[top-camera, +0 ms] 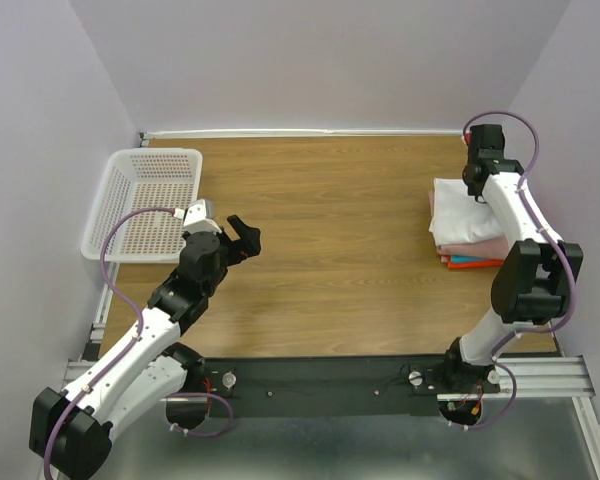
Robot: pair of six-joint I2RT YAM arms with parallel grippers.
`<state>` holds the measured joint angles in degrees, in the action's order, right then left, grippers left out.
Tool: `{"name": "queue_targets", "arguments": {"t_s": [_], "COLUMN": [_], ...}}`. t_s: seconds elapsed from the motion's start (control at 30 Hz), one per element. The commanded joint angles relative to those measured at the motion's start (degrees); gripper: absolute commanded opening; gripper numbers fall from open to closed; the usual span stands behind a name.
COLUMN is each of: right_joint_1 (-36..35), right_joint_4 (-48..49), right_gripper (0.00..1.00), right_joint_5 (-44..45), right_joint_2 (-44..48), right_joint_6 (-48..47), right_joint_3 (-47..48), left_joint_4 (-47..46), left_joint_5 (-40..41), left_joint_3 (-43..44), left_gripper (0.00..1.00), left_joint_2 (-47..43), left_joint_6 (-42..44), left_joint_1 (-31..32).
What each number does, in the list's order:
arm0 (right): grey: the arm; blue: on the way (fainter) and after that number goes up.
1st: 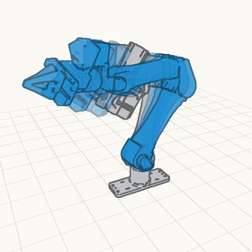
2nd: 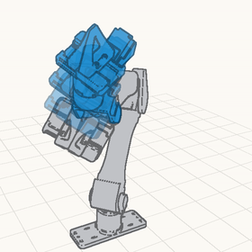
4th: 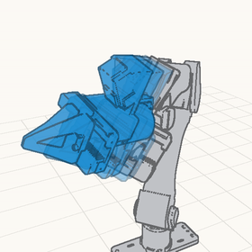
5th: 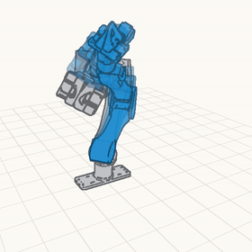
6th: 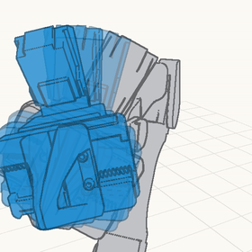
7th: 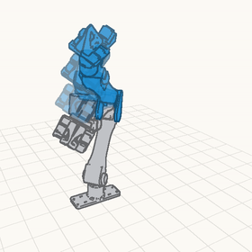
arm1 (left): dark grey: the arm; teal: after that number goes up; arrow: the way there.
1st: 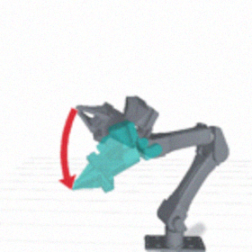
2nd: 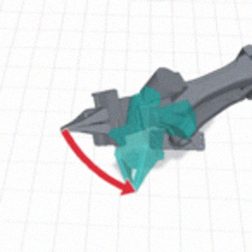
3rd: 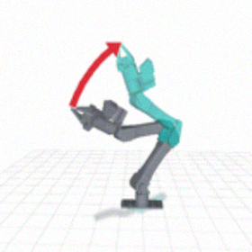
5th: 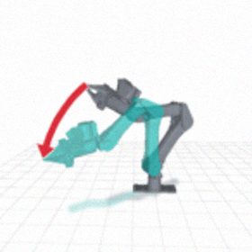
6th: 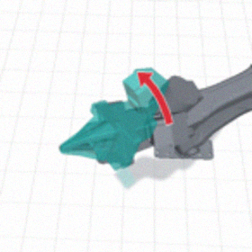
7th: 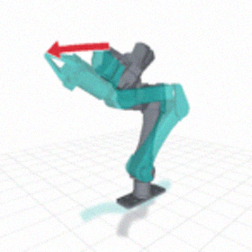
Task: Fold and stack the t-shirts
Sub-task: Neatly place the folded tshirt to the corner
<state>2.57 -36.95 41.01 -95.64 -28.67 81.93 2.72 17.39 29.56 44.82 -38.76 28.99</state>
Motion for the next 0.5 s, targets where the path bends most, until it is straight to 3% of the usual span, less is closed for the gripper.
{"name": "queue_targets", "arguments": {"t_s": [0.0,0.2,0.27,0.3,0.47], "right_joint_1": [1.9,4.8,5.6,5.8,6.5], "right_joint_4": [1.9,3.3,3.7,3.8,4.3], "right_gripper": [0.01,0.05,0.25,0.43,0.57], "right_joint_5": [-1.1,0.7,1.1,1.2,2.1], "right_joint_2": [-2.7,-5.8,-6.3,-6.8,-7.5], "right_joint_6": [-0.4,0.8,1.3,1.8,3.6], "right_joint_3": [2.2,3.6,3.9,4.0,5.3], "left_joint_4": [0.4,0.9,1.1,1.1,1.3], "left_joint_5": [2.4,2.7,2.9,2.8,2.9], "left_joint_3": [0.0,-0.2,0.0,0.0,0.1], "left_gripper": [0.98,0.98,0.98,0.98,0.98], "left_joint_2": [-0.1,0.2,0.2,0.4,0.5], "left_joint_6": [1.0,0.9,1.0,1.0,1.0], "left_joint_1": [-0.3,-0.3,-0.3,-0.3,-0.3]}}
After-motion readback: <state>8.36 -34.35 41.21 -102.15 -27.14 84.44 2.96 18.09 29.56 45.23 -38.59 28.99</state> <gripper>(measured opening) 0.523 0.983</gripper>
